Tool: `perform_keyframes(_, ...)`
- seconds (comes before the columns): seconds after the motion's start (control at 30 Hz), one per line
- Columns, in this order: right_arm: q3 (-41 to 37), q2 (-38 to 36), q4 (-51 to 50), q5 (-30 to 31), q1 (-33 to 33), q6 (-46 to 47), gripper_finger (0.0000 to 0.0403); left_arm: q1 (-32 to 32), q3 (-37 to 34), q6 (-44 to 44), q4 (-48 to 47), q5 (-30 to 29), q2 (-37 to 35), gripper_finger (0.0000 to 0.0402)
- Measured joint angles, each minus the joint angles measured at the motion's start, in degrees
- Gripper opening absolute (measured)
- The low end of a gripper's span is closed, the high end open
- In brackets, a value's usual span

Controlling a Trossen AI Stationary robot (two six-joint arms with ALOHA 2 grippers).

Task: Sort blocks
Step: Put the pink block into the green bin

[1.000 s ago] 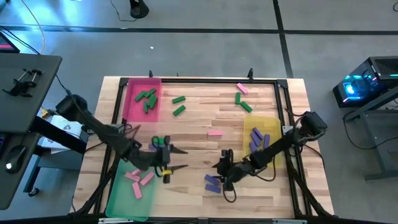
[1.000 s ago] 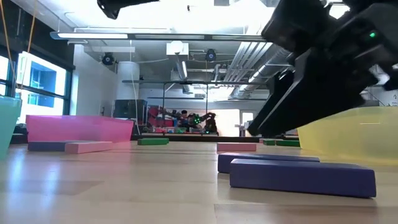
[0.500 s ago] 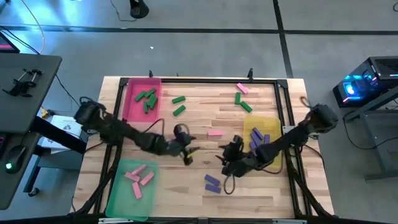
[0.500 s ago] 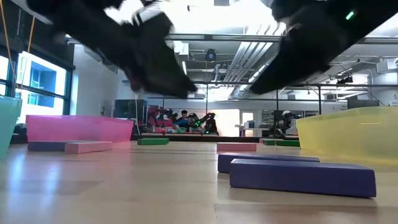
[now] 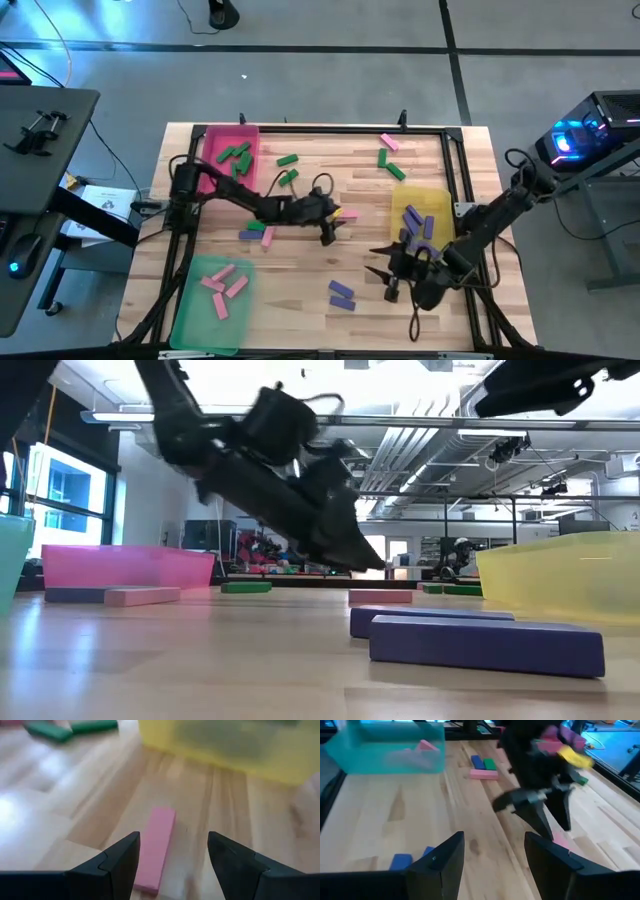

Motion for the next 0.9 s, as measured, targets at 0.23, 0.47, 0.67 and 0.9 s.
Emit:
perform_keyframes(0.23,0.0,0.0,1.0,1.9,2.6,-0.1,0.0193,1.8,8.6,0.6,-16.7,1.2,4.4,0.0223)
perform_keyframes(0.47,0.0,0.0,1.0,2.5,2.8,-0.1,0.0193,1.7,9.5,0.5,-20.1,1.1,5.1,0.0177)
perform_keyframes(0.67,0.0,0.0,1.2,2.5,2.8,-0.2,0.0193,0.9,9.4,0.4,-20.8,1.1,5.2,0.0069)
perform_keyframes(0.9,0.0,0.0,1.2,2.5,2.8,-0.2,0.0193,-3.9,8.9,1.6,-28.0,-0.6,-1.0,0.0069)
